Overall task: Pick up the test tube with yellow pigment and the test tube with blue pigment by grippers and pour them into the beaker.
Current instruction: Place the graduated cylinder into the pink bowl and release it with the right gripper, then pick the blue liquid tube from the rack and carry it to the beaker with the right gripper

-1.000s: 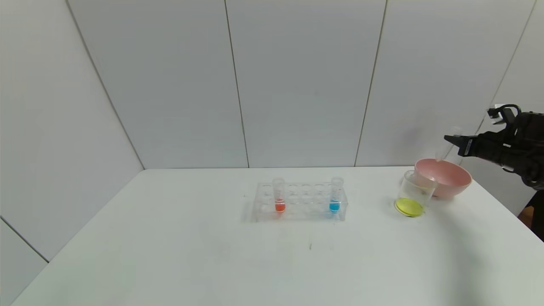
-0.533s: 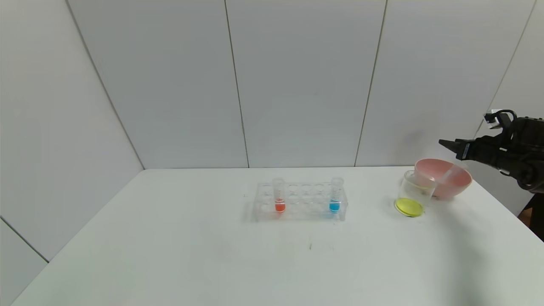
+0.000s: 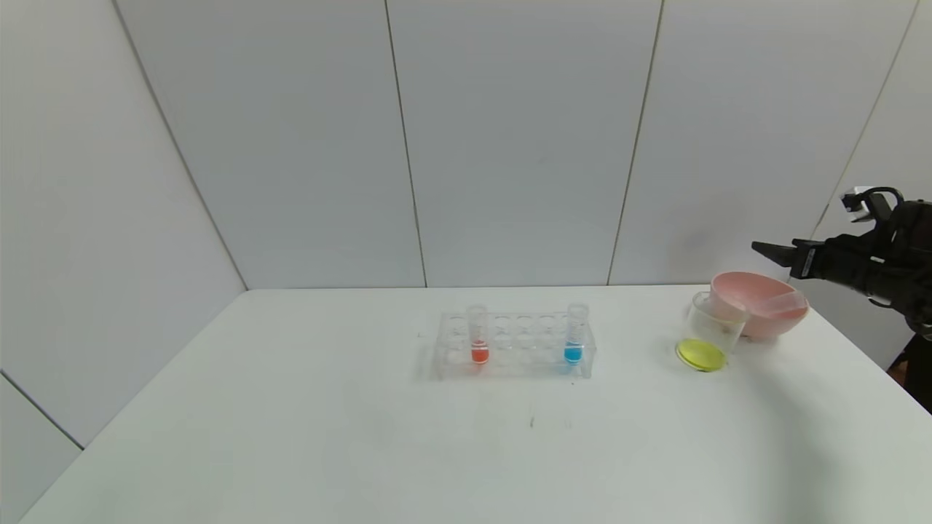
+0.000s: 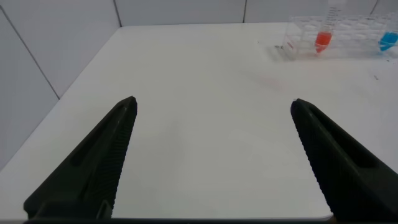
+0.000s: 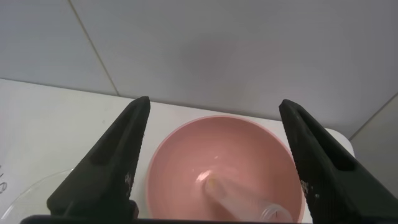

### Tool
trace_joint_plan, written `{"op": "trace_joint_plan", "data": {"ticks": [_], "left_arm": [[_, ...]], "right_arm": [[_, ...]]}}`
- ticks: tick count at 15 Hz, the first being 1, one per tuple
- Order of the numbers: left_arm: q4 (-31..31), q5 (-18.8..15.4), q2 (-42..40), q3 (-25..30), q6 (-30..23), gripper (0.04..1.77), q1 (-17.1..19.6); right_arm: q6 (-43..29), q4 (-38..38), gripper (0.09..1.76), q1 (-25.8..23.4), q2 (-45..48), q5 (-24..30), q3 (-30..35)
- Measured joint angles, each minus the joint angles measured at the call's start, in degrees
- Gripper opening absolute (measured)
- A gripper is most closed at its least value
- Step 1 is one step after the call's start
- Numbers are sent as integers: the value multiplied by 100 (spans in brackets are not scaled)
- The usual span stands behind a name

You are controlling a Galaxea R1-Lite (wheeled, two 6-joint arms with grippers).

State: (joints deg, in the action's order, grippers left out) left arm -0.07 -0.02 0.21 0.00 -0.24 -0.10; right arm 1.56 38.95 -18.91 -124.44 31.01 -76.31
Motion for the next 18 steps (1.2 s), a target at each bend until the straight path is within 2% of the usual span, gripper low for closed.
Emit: {"op": "trace_joint_plan", "data": {"ticks": [5,8,10,12,16,18], "left_arm": [[0,2,0,0,0,176,0],[0,0,0,0,2,176,0],[0,0,0,0,2,176,0],[0,2,0,0,2,176,0],[0,2,0,0,0,176,2],[0,2,0,0,0,176,0]], "right_arm": [[2,711,160,339,1406,-323,2486],[-52,1084,163,905,2332,-813,3950],[-265,1526,165,1693,2767,-1586,4639],[-490,1899,166,2637,2976,-2697,5003],[-1051,2275,168,4597,2844,-4784,5198],[-1170,2728,169,5183,2414,-5444,5054]]}}
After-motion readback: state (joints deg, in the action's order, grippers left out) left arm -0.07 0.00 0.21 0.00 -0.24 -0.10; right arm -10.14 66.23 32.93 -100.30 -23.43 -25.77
